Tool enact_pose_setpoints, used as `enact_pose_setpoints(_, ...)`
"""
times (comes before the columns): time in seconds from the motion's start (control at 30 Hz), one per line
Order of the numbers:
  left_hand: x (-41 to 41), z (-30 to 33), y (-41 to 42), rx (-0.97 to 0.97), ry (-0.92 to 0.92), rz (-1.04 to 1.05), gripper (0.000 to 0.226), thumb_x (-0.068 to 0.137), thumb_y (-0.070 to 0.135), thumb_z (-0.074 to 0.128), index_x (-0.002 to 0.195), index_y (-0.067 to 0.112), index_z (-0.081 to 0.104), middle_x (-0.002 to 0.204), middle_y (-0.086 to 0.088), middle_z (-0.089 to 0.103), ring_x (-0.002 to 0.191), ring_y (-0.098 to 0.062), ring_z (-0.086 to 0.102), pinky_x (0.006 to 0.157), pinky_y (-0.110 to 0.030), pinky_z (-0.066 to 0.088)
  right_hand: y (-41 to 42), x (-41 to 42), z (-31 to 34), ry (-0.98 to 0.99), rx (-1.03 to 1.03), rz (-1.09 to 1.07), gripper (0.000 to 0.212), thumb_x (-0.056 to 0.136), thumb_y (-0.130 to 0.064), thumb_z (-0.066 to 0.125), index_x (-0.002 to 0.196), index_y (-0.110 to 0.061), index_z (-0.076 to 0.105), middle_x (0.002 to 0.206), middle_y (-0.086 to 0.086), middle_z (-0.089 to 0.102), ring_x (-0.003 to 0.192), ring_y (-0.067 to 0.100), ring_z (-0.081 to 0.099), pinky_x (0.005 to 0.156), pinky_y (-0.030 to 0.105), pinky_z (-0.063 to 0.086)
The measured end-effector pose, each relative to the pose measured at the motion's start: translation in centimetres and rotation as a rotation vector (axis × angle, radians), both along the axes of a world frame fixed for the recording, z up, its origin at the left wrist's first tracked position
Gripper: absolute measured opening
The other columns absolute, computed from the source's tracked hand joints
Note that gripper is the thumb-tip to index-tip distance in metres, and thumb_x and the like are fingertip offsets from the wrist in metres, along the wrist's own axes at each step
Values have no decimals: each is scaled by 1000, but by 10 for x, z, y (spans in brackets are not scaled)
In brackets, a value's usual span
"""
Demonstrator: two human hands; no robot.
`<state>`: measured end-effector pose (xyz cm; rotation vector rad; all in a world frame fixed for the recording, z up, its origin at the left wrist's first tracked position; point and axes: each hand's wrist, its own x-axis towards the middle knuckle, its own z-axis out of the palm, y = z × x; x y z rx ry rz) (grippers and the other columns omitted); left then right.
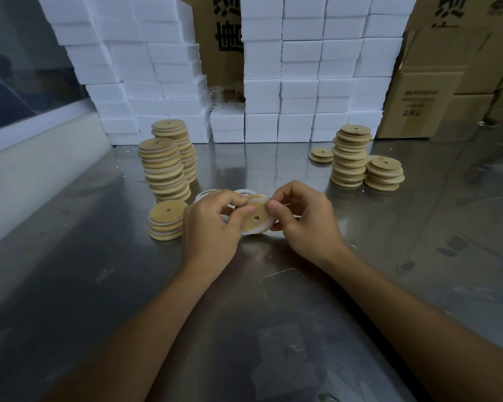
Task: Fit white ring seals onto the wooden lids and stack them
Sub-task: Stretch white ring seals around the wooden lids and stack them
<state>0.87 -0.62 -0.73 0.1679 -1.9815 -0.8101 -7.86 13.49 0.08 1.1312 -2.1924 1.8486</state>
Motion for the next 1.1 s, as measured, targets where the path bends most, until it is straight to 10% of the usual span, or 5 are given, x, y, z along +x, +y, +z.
enact_pose_setpoints(0.53,5,7,11,-118,-135,-63,16,81,7,73,84,19,63,83,9,66,83,0,57,71,-4,39,5,5,8,327,185,25,5,92,-7,64,94,-10,67,86,-1,70,84,12,66,75,34,56)
enact_pose_setpoints(0.8,1,7,11,205,-101,-35,34,76,9,81,69,36,61,76,15,69,75,-7,69,64,-19,53,-2,5,3,97,89,-9,12,92,-19,67,83,-22,60,80,-13,68,79,2,66,66,16,53)
enact_pose_setpoints(1.1,0,8,13,278,-153,-56,36,78,3,78,71,33,58,76,13,67,79,-11,70,71,-25,54,-1,-2,4,-57,61,-6,14,90,-6,67,78,-13,62,75,10,72,76,32,70,74,54,57)
